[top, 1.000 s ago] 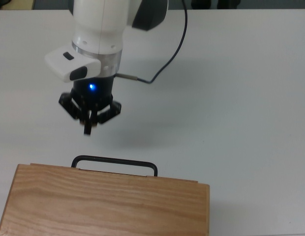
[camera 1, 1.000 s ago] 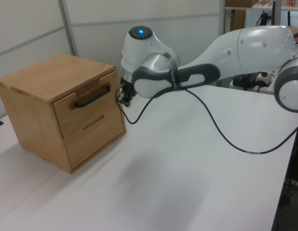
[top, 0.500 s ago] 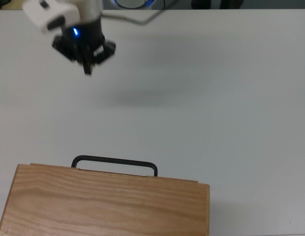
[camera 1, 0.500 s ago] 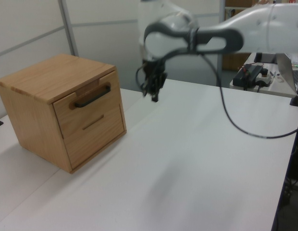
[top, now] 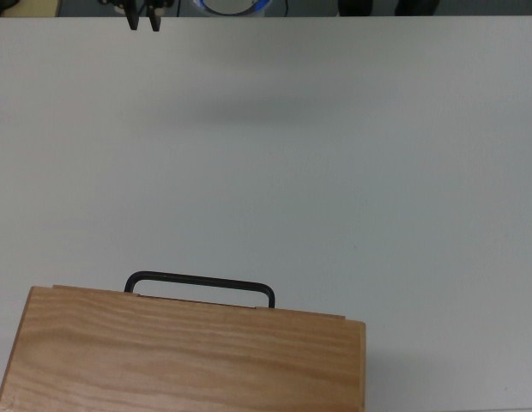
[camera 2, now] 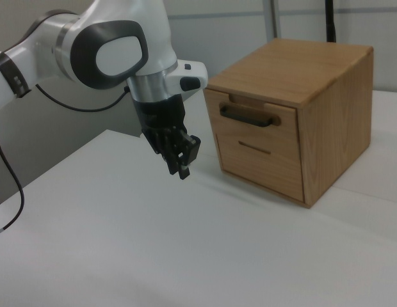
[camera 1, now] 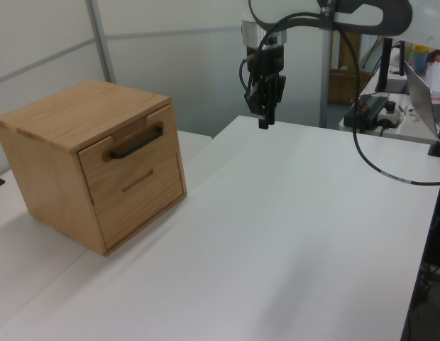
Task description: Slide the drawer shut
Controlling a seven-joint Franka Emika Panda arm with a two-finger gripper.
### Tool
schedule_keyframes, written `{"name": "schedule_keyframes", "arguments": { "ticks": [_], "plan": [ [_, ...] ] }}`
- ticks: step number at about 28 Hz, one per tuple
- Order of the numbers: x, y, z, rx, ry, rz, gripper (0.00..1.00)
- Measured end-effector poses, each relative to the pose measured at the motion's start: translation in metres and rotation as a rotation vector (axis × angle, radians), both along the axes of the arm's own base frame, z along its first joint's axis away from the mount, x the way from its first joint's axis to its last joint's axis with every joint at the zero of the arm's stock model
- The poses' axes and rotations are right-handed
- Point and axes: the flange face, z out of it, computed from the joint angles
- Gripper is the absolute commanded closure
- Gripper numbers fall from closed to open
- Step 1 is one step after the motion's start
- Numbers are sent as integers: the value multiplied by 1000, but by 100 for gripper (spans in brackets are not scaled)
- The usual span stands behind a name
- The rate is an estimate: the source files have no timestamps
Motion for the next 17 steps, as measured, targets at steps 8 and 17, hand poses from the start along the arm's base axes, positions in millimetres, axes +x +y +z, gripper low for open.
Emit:
{"name": "schedule_keyframes", "arguments": {
  "ticks": [8, 17],
  "plan": [
    [-1, -15, -4, 1, 7, 11, 0],
    [-3, -27, -4, 1, 6, 23, 0]
  ]
}}
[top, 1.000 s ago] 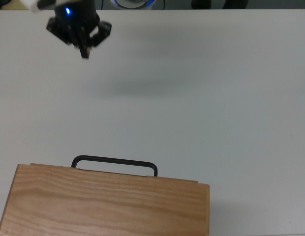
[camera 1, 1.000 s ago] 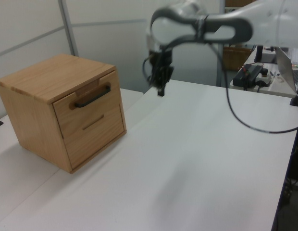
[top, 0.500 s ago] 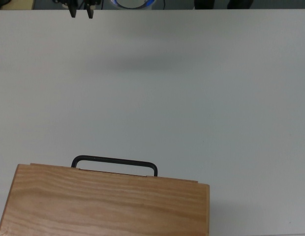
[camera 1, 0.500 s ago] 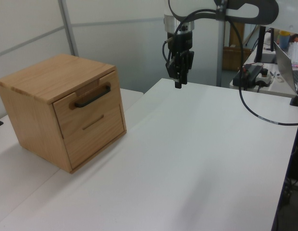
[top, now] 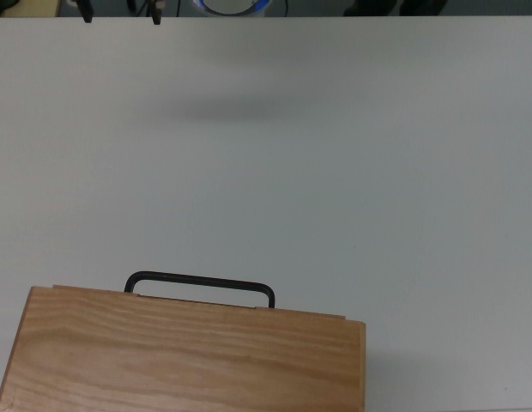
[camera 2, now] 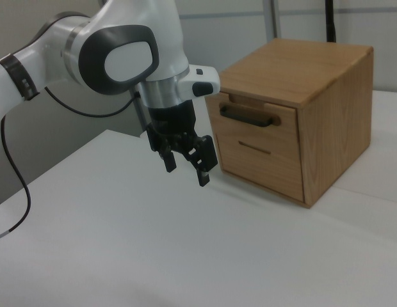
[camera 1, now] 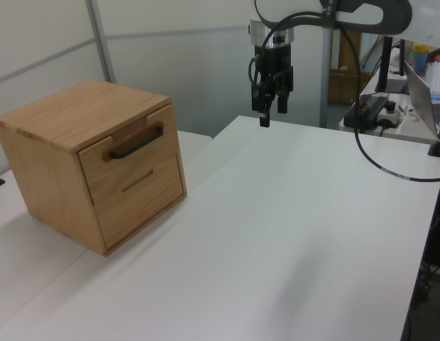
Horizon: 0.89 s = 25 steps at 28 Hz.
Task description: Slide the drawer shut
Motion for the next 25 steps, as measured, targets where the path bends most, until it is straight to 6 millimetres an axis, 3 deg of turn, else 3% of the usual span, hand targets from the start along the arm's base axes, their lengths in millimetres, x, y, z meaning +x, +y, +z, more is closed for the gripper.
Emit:
{"name": "schedule_keyframes", "arguments": {
  "ticks": [25],
  "plan": [
    [0, 2, 0, 1, -1, 43, 0]
  ]
}}
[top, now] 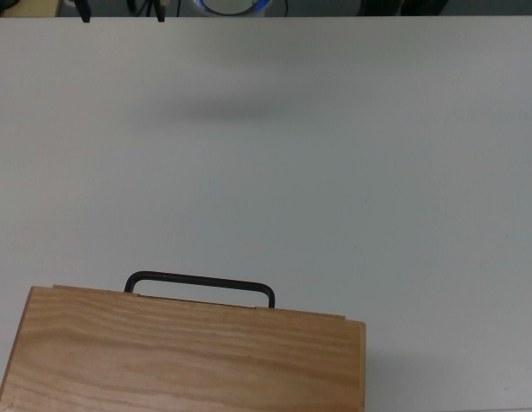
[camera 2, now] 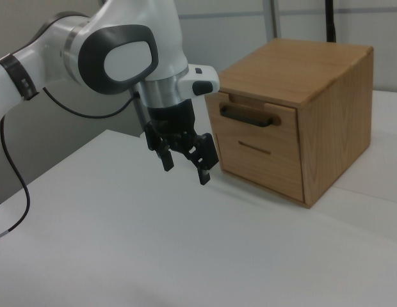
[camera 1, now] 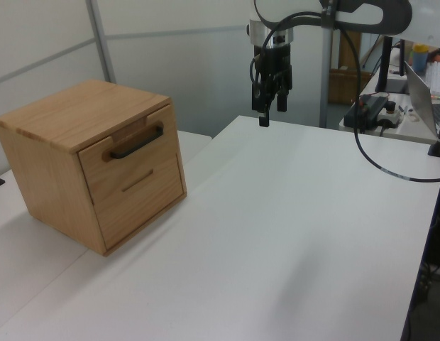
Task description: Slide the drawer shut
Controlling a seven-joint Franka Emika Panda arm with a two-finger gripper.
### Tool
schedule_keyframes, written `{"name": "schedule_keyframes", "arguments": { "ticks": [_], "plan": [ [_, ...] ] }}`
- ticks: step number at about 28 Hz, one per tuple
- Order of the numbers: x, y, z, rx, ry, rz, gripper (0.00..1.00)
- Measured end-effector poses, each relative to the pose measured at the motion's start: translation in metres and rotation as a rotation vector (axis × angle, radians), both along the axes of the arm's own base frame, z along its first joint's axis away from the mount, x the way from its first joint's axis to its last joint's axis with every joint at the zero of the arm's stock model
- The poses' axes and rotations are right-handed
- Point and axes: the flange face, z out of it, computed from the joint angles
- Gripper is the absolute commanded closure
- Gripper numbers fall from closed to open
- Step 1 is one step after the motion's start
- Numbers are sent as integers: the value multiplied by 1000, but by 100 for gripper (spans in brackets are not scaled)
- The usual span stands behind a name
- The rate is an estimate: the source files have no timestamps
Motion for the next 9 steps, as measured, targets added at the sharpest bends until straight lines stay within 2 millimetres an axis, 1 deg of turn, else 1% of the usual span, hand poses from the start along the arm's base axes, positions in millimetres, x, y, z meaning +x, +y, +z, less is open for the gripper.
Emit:
{"name": "schedule_keyframes", "arguments": {
  "ticks": [9],
  "plan": [
    [1, 0, 1, -1, -7, 2, 0]
  ]
}}
